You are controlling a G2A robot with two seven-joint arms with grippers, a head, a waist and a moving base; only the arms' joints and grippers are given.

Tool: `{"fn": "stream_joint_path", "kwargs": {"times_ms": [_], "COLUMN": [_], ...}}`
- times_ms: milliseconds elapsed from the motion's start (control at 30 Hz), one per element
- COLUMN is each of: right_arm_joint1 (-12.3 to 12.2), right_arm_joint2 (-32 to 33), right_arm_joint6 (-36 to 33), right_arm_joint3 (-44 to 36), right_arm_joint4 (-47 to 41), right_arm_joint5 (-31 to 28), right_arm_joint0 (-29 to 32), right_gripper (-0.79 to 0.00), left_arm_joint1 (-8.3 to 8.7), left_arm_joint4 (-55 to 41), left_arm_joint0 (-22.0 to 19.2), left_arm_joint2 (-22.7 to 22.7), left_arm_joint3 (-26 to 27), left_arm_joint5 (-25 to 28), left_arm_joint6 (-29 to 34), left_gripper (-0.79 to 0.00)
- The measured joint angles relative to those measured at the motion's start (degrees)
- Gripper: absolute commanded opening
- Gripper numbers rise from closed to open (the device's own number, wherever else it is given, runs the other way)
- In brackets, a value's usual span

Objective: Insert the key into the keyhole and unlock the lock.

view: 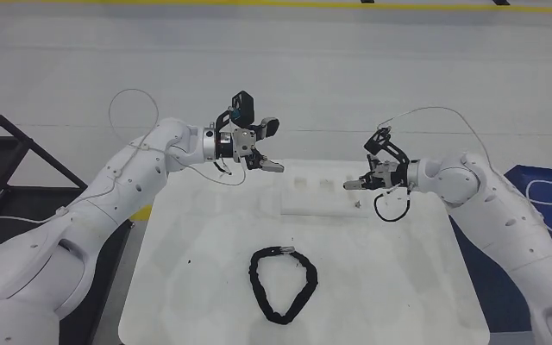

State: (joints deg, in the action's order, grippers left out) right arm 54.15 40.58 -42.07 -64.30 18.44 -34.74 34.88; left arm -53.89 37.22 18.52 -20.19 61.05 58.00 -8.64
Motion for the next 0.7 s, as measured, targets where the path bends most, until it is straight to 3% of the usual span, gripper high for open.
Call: {"fn": "stream_joint_path", "kwargs": {"times_ms": [333, 700], "right_arm_joint1": [2.09, 4.05], "right_arm_joint2": [-1.56, -3.67], "right_arm_joint6": [-7.0, -9.23], "right_arm_joint3": [2.55, 2.03], "right_arm_joint4": [-7.14, -9.03], "right_arm_joint5": [15.64, 23.87], "right_arm_joint0": [1.06, 3.44], "right_gripper": [0.0, 0.0], "left_arm_joint1": [-0.01, 0.0], "left_arm_joint4": [0.0, 0.0], "left_arm_joint0": [0.0, 0.0], "left_arm_joint2": [0.0, 0.0], "left_arm_joint3": [0.0, 0.0], "left_arm_joint5": [0.0, 0.0], "left_arm_joint6": [0.0, 0.0], "left_gripper": [0.0, 0.0]}}
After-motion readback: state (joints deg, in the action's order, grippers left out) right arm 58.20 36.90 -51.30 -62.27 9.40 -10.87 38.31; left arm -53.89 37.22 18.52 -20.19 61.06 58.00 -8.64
